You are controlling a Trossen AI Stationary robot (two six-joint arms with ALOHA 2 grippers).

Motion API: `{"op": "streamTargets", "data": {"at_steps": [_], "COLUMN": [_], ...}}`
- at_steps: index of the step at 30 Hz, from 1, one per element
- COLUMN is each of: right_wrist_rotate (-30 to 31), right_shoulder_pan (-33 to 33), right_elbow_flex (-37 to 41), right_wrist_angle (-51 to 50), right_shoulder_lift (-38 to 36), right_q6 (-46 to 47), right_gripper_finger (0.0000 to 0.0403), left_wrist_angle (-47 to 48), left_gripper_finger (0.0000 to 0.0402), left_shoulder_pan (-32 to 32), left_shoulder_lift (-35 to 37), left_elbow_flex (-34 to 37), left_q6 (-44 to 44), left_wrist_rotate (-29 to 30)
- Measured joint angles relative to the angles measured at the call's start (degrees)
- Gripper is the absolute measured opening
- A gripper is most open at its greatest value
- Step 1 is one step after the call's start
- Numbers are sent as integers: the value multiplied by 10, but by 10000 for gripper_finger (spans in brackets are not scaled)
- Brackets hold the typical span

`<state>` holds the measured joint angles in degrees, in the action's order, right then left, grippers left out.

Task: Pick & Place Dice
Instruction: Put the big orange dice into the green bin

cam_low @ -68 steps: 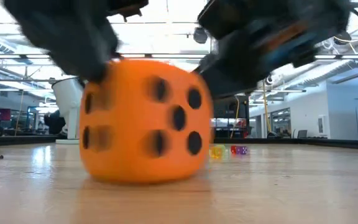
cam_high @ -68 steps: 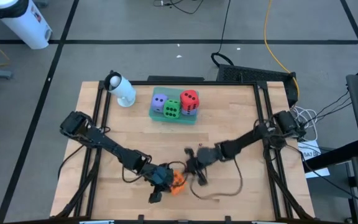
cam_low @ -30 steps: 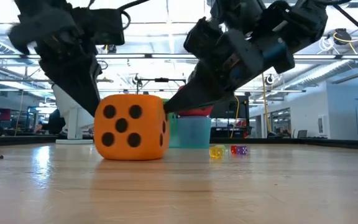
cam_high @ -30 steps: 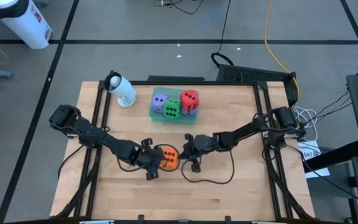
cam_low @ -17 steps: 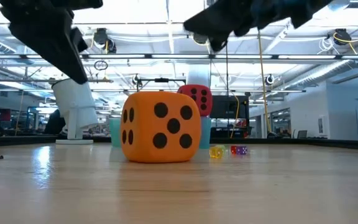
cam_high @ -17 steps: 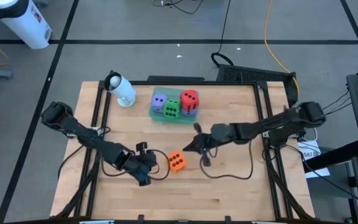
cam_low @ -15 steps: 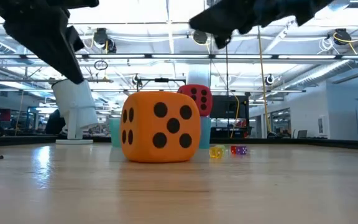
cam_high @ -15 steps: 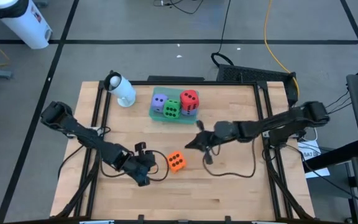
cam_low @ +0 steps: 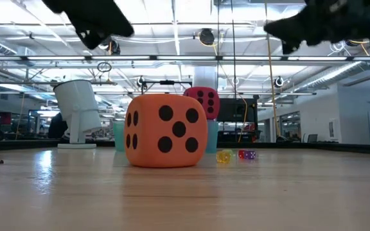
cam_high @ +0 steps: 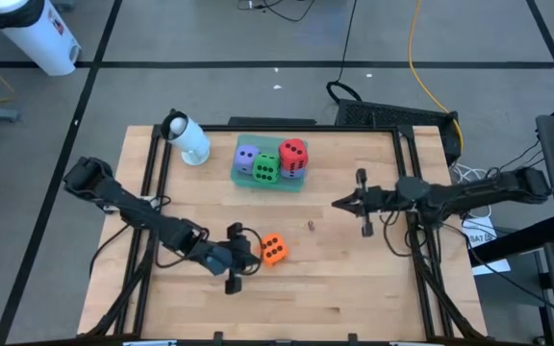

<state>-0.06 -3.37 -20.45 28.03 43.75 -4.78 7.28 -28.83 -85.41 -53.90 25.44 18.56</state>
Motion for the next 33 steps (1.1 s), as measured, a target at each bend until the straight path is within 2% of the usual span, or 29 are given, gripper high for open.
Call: {"op": "streamTargets", "data": {"at_steps": [4, 7, 13, 16, 18, 21, 25, 29, 33], "right_wrist_rotate": [0, 0, 0, 0, 0, 0, 0, 0, 0], "right_shoulder_pan": [4, 4, 3, 3, 3, 3, 3, 3, 3], "right_elbow_flex": [37, 45, 46, 46, 46, 46, 46, 46, 46], "right_wrist_angle": [0, -1, -6, -4, -5, -5, -6, -4, -3], "right_shoulder_lift": [-63, -90, -99, -98, -98, -98, -98, -98, -98], "right_q6": [12, 27, 35, 35, 35, 35, 35, 34, 32], "right_gripper_finger": [0, 0, 0, 0, 0, 0, 0, 0, 0], "left_wrist_angle": [-4, -5, -39, -57, -68, -79, 31, 186, 365], "left_gripper_finger": [73, 127, 274, 353, 387, 380, 364, 375, 387], "left_shoulder_pan": [29, 49, 81, 101, 115, 131, 138, 126, 118], "left_shoulder_lift": [0, -2, -6, -6, -6, -6, -7, -32, -106], "left_elbow_flex": [0, 0, 0, 0, 0, -2, -54, -161, -304], "left_q6": [11, 17, 9, 6, 6, 31, 34, 31, 36], "left_wrist_rotate": [-12, -57, -178, -196, -197, -205, -181, -123, -88]}}
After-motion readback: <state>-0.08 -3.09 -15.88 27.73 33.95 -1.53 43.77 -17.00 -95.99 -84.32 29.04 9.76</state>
